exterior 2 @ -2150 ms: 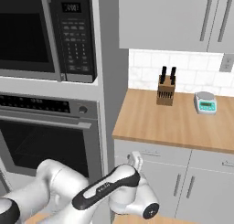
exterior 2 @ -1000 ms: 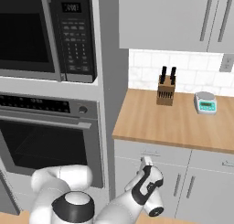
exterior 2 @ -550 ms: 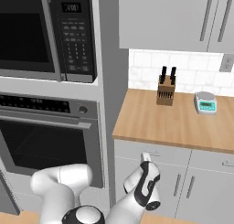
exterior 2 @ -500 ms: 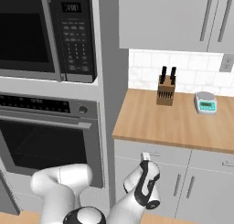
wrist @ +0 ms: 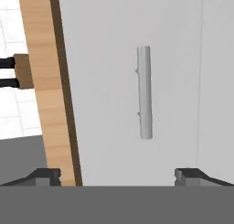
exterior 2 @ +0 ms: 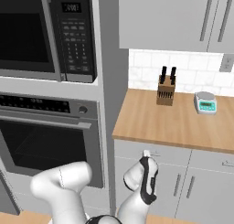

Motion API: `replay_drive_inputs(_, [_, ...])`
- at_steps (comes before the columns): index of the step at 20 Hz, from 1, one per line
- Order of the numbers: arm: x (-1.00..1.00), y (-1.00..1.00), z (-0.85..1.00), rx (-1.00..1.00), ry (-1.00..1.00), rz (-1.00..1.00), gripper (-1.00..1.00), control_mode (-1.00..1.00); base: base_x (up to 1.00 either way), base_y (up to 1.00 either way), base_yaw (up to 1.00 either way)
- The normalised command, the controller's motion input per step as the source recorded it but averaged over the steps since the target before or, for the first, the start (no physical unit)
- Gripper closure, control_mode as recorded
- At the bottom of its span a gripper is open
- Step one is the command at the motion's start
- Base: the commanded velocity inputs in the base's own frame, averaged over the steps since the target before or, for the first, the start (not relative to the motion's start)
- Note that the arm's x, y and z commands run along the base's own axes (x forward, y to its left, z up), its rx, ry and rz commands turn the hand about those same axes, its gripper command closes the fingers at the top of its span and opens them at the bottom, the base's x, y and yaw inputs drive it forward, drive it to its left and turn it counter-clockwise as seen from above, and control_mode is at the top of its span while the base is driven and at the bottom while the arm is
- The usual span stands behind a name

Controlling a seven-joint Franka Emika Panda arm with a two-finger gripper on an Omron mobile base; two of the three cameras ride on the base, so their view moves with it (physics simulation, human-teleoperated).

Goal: Take a straw from the drawer in front and place it inside the glass cup on the dining counter.

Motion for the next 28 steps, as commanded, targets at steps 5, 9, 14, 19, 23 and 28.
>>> replay_drive_inputs(5, [0.34, -0.29, -0.20, 0.00, 0.00, -0.01, -1.00, -1.00, 0.00, 0.00, 0.00])
replay_drive_inputs(9, [0.30, -0.34, -0.32, 0.00, 0.04, 0.00, -1.00, -1.00, 0.00, 0.00, 0.00])
replay_drive_inputs(14, [0.40, -0.27, -0.23, 0.00, 0.05, 0.00, -1.00, -1.00, 0.00, 0.00, 0.00])
replay_drive_inputs(19, [0.47, -0.10, -0.21, 0.00, 0.02, 0.00, -1.00, -1.00, 0.00, 0.00, 0.00])
replay_drive_inputs(23, [0.46, -0.02, -0.33, 0.00, 0.03, 0.00, -1.00, -1.00, 0.00, 0.00, 0.00])
replay_drive_inputs(28, [0.31, -0.07, -0.46, 0.00, 0.03, 0.00, -1.00, -1.00, 0.00, 0.00, 0.00])
